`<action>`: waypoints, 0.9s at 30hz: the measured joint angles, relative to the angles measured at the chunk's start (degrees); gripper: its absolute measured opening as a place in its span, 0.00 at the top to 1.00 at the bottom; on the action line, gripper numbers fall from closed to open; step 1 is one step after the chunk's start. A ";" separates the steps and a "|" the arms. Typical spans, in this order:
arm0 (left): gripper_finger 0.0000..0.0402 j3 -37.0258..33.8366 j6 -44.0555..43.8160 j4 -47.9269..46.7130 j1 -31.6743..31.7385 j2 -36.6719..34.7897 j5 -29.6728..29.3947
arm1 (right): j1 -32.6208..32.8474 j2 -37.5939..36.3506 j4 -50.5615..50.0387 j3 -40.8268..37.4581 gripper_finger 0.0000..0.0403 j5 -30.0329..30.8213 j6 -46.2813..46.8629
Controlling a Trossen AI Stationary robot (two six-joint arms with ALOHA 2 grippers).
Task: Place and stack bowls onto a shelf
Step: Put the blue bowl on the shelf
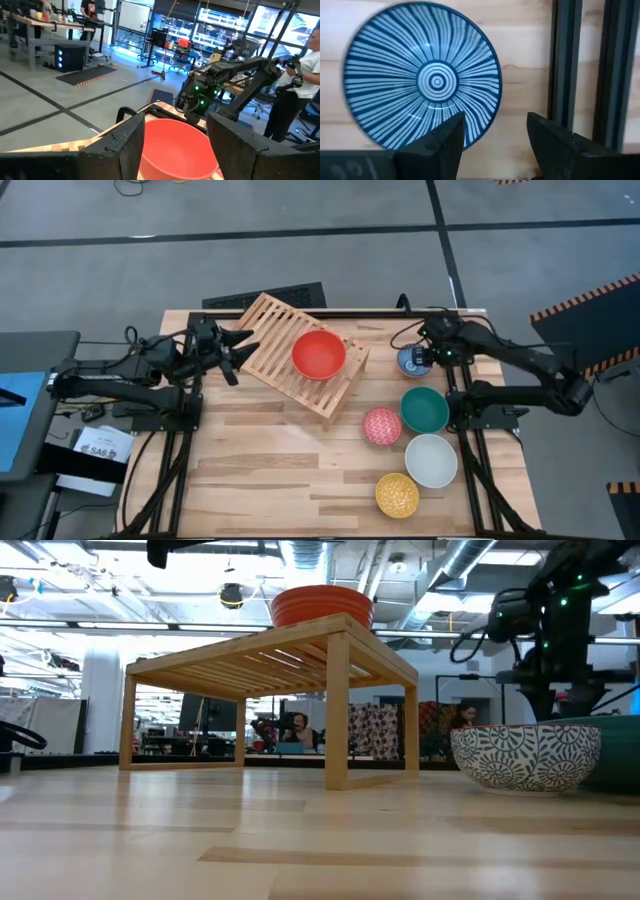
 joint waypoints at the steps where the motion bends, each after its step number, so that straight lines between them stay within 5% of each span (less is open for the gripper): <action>1: 0.51 0.00 -0.03 0.00 0.00 -0.01 -0.05 | 0.02 0.28 0.76 -0.77 0.41 0.04 0.85; 12: 0.51 0.00 -0.08 -0.02 0.00 0.01 -0.05 | -0.47 0.74 9.65 -7.34 0.44 0.69 8.02; 24: 0.51 0.00 -0.03 -0.06 0.00 0.01 -0.09 | -1.07 0.44 12.95 -7.71 0.91 3.03 6.23; 27: 0.51 0.00 0.12 -0.07 0.00 0.01 -0.43 | -1.07 -1.23 12.48 -7.62 0.92 3.01 4.27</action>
